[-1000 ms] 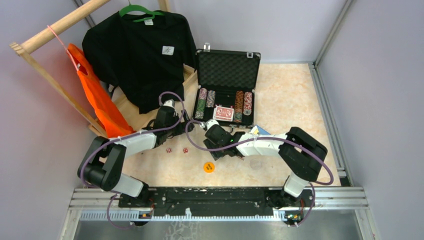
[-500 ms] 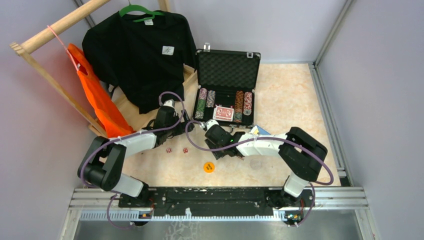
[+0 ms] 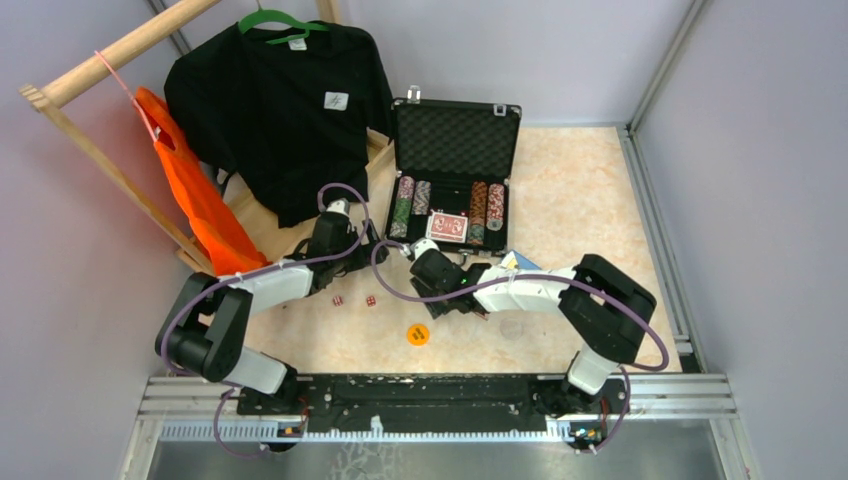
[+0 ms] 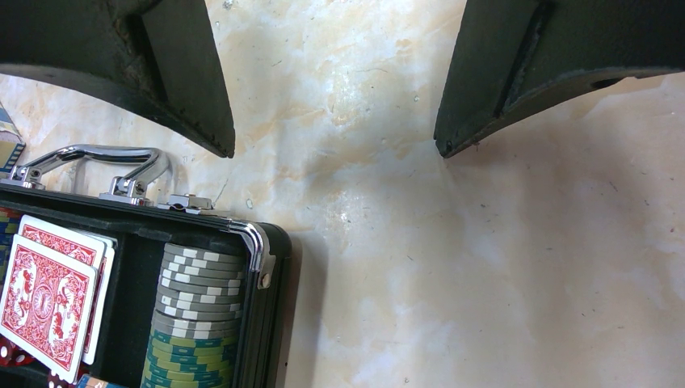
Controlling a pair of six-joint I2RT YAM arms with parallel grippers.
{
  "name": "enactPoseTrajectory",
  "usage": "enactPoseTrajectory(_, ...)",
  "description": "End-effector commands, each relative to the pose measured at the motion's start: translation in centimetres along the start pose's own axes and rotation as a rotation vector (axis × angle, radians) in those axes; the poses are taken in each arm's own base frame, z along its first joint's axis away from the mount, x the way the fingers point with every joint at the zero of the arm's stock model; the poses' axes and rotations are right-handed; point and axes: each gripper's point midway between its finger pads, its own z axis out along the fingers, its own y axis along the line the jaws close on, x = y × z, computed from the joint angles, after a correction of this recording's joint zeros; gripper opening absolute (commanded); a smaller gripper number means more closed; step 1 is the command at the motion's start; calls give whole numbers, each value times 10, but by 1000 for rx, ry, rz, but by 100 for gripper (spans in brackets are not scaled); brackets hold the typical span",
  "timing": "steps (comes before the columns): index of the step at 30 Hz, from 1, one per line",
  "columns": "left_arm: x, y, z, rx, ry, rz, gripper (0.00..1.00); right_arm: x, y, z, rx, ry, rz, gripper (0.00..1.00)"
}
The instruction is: Pack up texas hold em set
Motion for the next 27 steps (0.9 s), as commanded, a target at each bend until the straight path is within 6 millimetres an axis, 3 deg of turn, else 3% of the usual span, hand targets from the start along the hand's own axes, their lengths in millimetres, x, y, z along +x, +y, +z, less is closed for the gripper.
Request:
enactPoseTrajectory(1,9,0,3,1,45,8,99,-42,4,-20,-7,-118,23,33)
enactPoseTrajectory(20,20,-18,7,97,108,33,99,-45,3,-24,-3,-127,7,33)
enactPoseTrajectory(23,24,-27,8,141,133,44,99,-47,2,-28,-5,-137,10,33)
enactPoseTrajectory(27,35,-53,8,258,186,83,99,-48,-1,-33,3,-150,11,33)
